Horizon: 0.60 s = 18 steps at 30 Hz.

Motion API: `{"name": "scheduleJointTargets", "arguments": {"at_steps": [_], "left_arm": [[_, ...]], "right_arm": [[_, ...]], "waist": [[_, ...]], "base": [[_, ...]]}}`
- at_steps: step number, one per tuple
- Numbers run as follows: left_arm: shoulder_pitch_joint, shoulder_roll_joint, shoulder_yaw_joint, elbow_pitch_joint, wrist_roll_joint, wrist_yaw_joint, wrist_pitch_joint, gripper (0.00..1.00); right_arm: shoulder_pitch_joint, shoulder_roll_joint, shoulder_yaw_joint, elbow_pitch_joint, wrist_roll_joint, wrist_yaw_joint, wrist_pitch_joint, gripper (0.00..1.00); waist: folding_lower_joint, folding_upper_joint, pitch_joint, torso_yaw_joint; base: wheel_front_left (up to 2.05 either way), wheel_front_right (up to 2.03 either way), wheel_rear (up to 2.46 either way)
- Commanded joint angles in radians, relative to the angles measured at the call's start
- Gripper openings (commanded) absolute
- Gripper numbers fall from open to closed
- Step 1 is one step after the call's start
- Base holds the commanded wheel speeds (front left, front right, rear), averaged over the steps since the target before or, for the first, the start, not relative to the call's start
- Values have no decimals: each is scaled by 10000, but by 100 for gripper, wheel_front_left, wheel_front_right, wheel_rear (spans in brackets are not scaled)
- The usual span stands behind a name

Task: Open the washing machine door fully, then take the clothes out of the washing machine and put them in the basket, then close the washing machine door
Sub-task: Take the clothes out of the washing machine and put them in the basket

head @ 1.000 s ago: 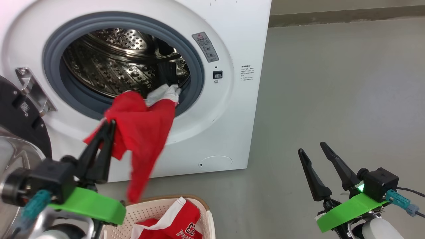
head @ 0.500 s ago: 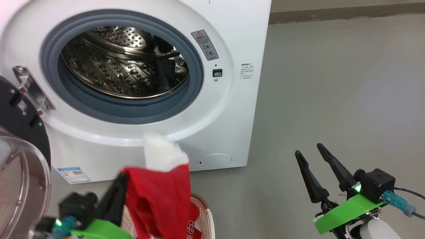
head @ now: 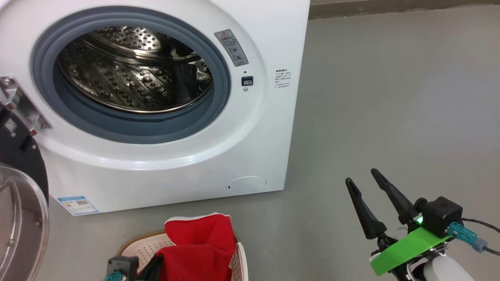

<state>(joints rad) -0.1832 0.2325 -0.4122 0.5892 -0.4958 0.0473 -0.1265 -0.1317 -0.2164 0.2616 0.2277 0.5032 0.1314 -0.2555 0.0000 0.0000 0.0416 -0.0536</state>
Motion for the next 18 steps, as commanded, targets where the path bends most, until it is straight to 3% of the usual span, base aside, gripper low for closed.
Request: {"name": "scheduleJointTargets", "arguments": {"at_steps": [1,10,18], "left_arm": [[-678,48,301,446,-5,-156,-290,0],[-2247,-603,217,4674,-82,-637,-883,0],[-3249,-909,177,6436,-173,-809,-988,0]], "right_arm": [[-356,-166,228,-193,136,-7,-63,100],[-612,-345,466,-151,135,-7,-63,100],[-924,-480,411,-281,27,-7,-63,100]], "waist": [[0,0,57,-86],[0,0,561,-494],[0,0,1476,-726]], "base": [[0,0,0],[0,0,0],[0,0,0]]}}
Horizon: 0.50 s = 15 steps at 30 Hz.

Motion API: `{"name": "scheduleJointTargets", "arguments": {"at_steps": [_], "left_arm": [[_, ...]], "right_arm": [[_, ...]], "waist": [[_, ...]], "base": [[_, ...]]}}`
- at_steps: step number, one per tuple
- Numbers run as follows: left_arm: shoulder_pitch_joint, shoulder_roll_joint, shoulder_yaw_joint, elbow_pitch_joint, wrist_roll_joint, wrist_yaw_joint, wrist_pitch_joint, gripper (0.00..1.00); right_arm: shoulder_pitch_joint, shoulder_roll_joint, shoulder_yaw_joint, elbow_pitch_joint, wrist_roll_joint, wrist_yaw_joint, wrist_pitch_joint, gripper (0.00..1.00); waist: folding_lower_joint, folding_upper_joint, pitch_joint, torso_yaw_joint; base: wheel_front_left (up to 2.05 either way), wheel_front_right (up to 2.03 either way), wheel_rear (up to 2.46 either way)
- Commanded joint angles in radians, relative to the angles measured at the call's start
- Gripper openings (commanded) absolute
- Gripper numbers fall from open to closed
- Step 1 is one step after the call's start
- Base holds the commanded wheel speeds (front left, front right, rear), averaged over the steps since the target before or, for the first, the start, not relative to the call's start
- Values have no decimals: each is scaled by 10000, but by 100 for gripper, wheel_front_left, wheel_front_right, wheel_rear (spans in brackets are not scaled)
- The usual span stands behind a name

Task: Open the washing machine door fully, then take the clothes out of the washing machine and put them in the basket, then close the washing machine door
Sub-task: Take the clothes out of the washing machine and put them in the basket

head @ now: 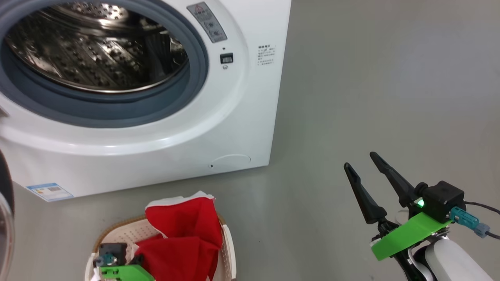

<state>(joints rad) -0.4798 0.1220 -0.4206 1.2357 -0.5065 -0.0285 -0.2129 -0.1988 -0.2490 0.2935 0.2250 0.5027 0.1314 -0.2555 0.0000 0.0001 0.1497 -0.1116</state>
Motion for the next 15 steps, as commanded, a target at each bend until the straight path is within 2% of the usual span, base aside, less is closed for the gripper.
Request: {"name": "scheduleJointTargets", "arguments": {"at_steps": [1,2,3,4,5,6,7,15], "left_arm": [[-362,171,259,65,-90,-98,-98,11],[-428,149,276,141,-136,-162,-73,26],[-428,149,276,141,-136,-162,-73,26],[-487,140,295,205,-174,-182,-64,43],[-538,136,281,259,-179,-192,-46,65],[-573,125,269,306,-191,-219,-3,93],[-592,113,272,345,-219,-237,48,100],[-546,140,336,479,-411,-368,-109,100]], "right_arm": [[-297,-159,91,-264,19,-7,-63,100],[-342,-158,89,-280,4,-7,-63,100],[-342,-158,89,-280,4,-7,-63,100],[-383,-148,85,-303,-13,-7,-63,100],[-422,-138,79,-323,-30,-7,-63,100],[-455,-127,70,-333,-47,-7,-63,100],[-475,-118,59,-335,-63,-7,-63,100],[-483,66,-8,-229,-90,-7,-63,100]], "waist": [[0,-1,505,-163],[0,-1,603,-178],[0,-1,603,-178],[0,-1,688,-194],[0,-1,762,-206],[0,-1,814,-212],[0,-1,846,-214],[0,-1,722,-171]], "base": [[0,0,0],[0,0,0],[0,0,0],[0,0,0],[0,0,0],[0,0,0],[0,0,0],[0,0,0]]}}
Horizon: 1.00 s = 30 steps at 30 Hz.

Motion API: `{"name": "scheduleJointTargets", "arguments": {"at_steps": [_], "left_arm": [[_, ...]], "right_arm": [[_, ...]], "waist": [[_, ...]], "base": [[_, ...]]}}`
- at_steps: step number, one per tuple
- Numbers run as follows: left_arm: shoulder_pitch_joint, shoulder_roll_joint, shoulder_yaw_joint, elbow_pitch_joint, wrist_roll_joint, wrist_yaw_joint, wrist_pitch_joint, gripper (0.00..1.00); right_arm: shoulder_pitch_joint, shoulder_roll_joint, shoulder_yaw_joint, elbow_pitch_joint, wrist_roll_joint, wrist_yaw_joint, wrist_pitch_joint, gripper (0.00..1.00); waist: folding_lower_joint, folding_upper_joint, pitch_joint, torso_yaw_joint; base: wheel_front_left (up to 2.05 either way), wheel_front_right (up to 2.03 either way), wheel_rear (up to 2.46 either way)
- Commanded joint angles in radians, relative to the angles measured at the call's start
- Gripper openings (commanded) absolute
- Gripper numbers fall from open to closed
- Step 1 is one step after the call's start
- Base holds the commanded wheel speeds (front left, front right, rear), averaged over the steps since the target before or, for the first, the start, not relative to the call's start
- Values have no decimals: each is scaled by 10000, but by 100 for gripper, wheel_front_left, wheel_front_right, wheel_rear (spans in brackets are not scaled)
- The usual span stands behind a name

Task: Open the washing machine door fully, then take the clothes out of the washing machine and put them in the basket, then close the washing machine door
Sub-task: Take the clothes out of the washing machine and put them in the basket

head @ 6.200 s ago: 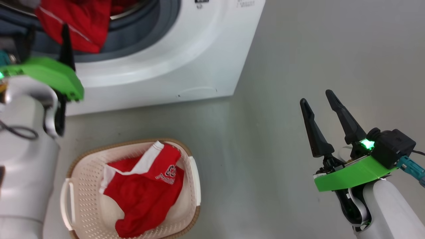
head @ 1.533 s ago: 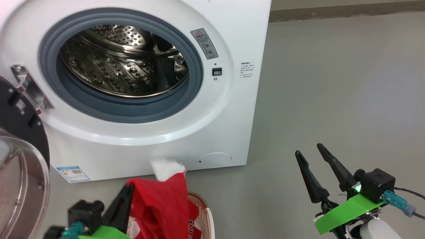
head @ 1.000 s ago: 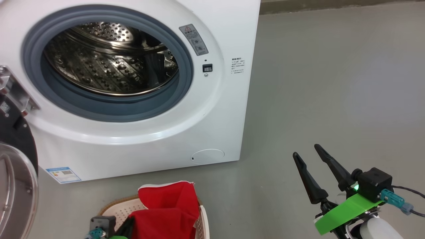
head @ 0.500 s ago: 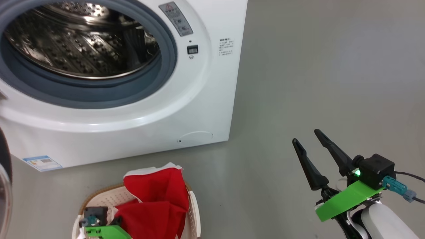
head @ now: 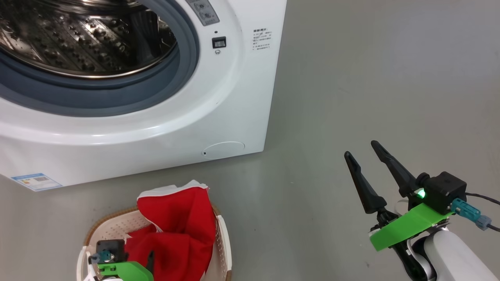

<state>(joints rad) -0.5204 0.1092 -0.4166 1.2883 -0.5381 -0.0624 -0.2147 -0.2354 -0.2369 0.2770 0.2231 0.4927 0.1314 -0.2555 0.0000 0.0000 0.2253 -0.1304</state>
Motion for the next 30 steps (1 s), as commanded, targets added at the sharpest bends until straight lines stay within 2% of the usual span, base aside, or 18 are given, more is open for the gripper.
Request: {"name": "scheduleJointTargets", "arguments": {"at_steps": [1,8,13,19,24,30], "left_arm": [[-134,294,313,-44,-112,-49,-169,100],[-120,520,386,-316,-85,-161,-450,100],[217,816,793,-1727,110,-44,-467,100],[699,971,1211,-2807,384,-64,-469,100],[1330,1034,1793,-4459,650,7,-470,100],[2389,1050,2420,-7016,1289,408,-470,100]], "right_arm": [[-110,-19,161,-199,14,-7,-63,100],[10,159,149,-86,78,-7,-63,100],[167,258,76,-22,126,-7,-63,100],[449,319,-44,59,202,-7,-63,100],[693,338,-136,87,232,-7,-63,100],[912,358,-287,55,220,-7,-63,100]], "waist": [[0,0,-80,30],[0,0,-479,153],[0,0,-894,268],[0,0,-1476,445],[0,0,-1954,596],[0,0,-2291,806]], "base": [[0,0,0],[0,0,0],[0,0,0],[0,0,0],[0,0,0],[0,0,0]]}}
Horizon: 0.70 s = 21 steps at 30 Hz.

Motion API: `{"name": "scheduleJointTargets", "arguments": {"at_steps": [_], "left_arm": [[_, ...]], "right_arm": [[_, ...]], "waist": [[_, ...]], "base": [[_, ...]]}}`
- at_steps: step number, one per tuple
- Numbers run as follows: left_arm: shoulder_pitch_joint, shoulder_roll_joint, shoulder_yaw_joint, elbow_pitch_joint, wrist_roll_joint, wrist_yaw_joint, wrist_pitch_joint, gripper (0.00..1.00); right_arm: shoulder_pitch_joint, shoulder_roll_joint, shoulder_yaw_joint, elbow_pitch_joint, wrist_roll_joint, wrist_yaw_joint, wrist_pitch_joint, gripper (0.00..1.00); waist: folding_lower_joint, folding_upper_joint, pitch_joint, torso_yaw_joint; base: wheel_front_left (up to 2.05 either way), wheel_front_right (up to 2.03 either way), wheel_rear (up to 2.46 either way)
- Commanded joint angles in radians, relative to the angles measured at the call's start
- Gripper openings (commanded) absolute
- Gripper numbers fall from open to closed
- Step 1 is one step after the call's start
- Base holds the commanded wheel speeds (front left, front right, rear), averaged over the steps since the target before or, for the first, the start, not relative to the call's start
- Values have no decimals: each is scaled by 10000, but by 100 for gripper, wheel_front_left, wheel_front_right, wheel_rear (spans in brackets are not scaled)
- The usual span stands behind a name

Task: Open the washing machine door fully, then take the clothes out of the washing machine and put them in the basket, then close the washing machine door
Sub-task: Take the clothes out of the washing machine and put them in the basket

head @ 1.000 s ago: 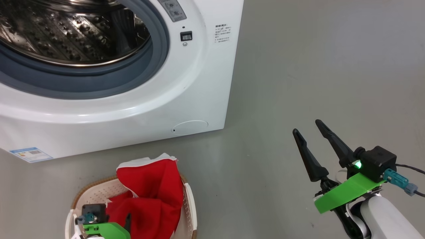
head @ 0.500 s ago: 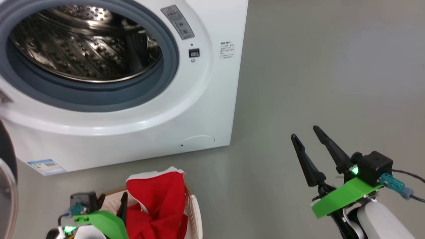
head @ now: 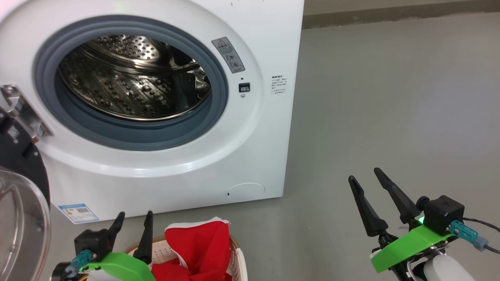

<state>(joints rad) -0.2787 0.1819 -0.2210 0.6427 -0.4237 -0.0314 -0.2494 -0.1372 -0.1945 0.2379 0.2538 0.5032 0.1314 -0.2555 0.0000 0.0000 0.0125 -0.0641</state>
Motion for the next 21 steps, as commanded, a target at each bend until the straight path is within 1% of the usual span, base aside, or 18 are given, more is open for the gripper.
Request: {"name": "scheduleJointTargets", "arguments": {"at_steps": [1,9,16,21], "left_arm": [[-28,323,464,-559,144,98,-123,100],[1056,363,766,-2876,481,500,-120,100],[1723,530,790,-4581,551,913,309,100],[2268,609,986,-5677,540,1379,647,100]], "right_arm": [[-69,-66,104,-252,114,-7,-63,100],[126,-22,-164,-334,84,-7,-63,100],[245,-40,-250,-408,-2,-7,-63,100],[269,-29,-389,-434,-102,-7,-63,100]], "waist": [[0,0,-163,143],[0,0,-429,243],[0,0,-560,299],[0,0,-634,296]], "base": [[0,0,0],[0,0,0],[0,0,0],[0,0,0]]}}
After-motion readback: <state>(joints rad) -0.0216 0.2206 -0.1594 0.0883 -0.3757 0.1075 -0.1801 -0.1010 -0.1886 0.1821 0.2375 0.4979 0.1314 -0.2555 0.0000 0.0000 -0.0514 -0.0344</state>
